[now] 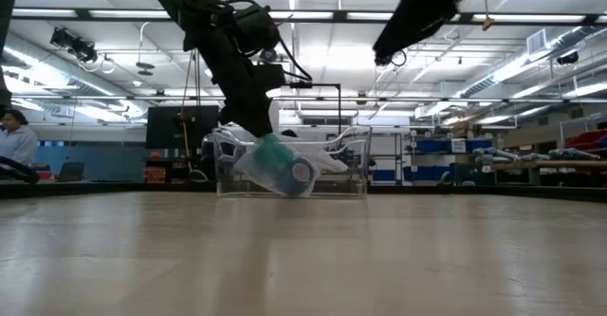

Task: Roll bandage
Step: Put the transparent zip bag with the rolled green bandage into the transparent bin

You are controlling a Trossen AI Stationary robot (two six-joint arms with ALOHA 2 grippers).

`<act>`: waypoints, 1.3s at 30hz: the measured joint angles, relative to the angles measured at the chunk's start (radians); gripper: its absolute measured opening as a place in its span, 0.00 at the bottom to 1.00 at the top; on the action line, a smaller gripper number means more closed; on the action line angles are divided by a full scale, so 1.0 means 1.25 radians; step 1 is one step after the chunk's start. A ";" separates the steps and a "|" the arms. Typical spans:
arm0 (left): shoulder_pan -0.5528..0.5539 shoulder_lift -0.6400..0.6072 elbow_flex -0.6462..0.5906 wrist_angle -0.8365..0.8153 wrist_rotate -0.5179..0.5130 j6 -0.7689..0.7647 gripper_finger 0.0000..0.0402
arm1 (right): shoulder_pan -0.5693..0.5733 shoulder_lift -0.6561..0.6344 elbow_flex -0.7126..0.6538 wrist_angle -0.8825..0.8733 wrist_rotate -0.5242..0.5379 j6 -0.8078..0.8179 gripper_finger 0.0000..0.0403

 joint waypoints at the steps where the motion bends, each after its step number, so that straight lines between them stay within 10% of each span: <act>1: 0.000 0.000 0.000 -0.004 0.000 0.016 0.02 | -0.025 0.000 0.000 0.016 -0.025 -0.016 0.49; 7: -0.005 0.000 0.000 0.000 -0.022 0.060 0.04 | -0.135 0.000 0.000 0.062 -0.139 -0.068 0.49; 19: 0.005 0.000 0.000 0.009 -0.081 0.081 0.40 | -0.185 0.000 0.000 0.103 -0.224 -0.129 0.49; 39: 0.005 0.000 0.000 0.048 -0.103 0.484 0.42 | -0.253 0.000 0.000 0.124 -0.244 -0.198 0.49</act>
